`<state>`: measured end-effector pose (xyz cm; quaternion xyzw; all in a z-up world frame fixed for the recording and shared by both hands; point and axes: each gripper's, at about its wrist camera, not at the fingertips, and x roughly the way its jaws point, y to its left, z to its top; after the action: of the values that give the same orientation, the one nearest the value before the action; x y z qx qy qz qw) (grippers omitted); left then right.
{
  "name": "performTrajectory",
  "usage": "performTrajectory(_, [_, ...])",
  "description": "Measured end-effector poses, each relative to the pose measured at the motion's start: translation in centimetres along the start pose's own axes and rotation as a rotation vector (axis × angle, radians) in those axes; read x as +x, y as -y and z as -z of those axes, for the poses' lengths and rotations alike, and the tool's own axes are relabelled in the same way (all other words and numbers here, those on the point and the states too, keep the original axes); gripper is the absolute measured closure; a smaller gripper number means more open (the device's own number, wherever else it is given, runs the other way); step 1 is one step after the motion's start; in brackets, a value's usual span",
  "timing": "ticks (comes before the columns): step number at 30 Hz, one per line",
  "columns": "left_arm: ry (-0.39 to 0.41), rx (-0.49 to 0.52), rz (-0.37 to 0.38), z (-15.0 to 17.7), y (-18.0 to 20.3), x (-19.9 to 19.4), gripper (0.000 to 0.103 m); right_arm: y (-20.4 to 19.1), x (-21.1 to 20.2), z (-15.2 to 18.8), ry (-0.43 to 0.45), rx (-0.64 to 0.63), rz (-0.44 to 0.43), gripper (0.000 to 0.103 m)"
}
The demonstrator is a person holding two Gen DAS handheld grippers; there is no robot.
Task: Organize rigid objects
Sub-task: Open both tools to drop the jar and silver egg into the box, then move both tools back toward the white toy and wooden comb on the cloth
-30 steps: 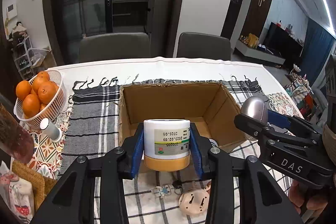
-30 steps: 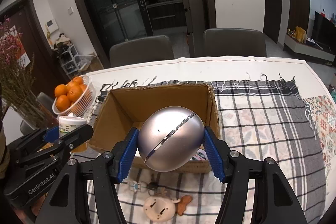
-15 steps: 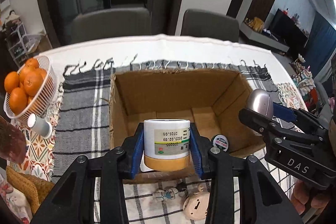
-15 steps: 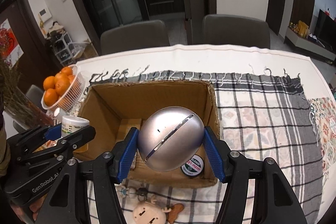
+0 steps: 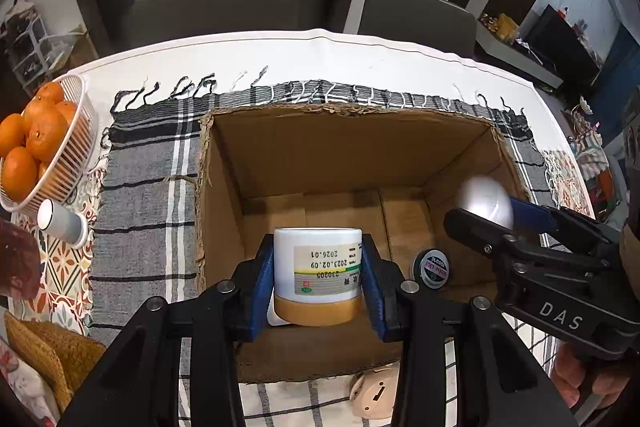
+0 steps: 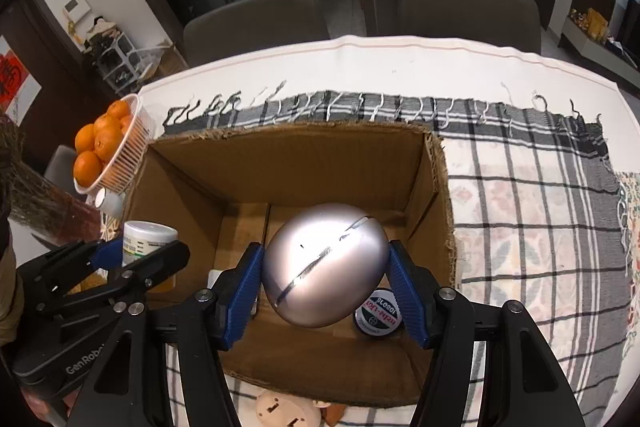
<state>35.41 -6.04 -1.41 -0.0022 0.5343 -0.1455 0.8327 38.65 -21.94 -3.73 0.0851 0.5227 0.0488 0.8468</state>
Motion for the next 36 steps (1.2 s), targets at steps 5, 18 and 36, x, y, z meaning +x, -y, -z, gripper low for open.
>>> performTrajectory(5, [0.007,-0.006,-0.008,0.1,-0.1,0.0,0.064,0.1,0.3,0.1,-0.009,0.009,0.007,0.04])
performTrajectory(18, [0.082,0.025,-0.011,2.0,0.8,-3.2,0.064,-0.1,-2.9,2.2,0.091,0.02,0.045,0.04])
performTrajectory(36, [0.162,0.082,0.027,6.7,2.7,-7.6,0.064,-0.5,-8.7,7.6,0.211,0.061,0.066,0.04])
